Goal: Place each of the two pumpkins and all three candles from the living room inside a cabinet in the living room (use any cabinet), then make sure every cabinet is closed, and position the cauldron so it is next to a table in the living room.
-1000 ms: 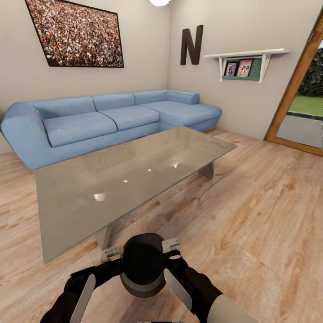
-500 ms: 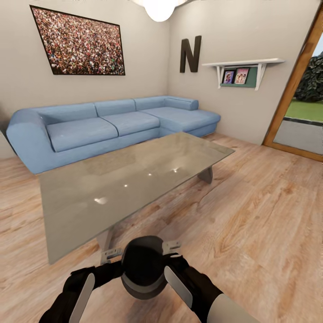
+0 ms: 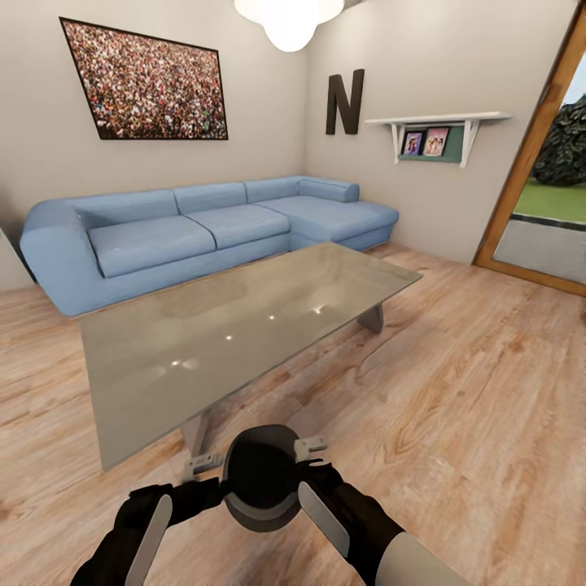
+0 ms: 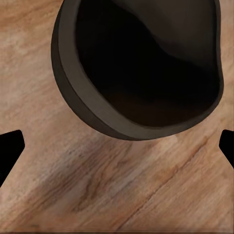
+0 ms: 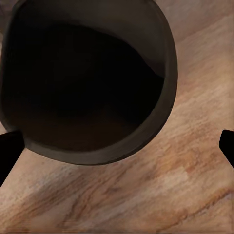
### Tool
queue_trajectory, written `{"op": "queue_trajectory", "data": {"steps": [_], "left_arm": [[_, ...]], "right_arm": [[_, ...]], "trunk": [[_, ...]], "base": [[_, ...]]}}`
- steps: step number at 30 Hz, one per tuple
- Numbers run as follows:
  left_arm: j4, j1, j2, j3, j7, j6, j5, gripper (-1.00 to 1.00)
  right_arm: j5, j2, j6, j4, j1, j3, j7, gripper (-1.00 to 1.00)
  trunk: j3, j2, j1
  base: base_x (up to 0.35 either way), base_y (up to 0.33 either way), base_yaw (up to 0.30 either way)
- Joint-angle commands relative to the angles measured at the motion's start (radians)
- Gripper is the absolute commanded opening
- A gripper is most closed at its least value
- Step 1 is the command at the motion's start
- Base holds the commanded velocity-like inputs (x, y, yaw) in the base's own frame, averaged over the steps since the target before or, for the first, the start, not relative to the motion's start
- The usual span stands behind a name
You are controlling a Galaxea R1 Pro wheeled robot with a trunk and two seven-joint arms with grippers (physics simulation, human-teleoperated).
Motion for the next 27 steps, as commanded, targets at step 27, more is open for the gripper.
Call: {"op": "queue_trajectory", "data": {"steps": [27], "left_arm": [[0.000,-0.017,-0.002,0.000,0.048,0.065,0.002,1.00]], "right_arm": [[0.000,0.000,0.041,-0.033,0.001,-0.026,-0.002,1.00]], "trunk": [[0.085,0.189,-0.104]], "base": [[-0.189,0.000,-0.094]]}}
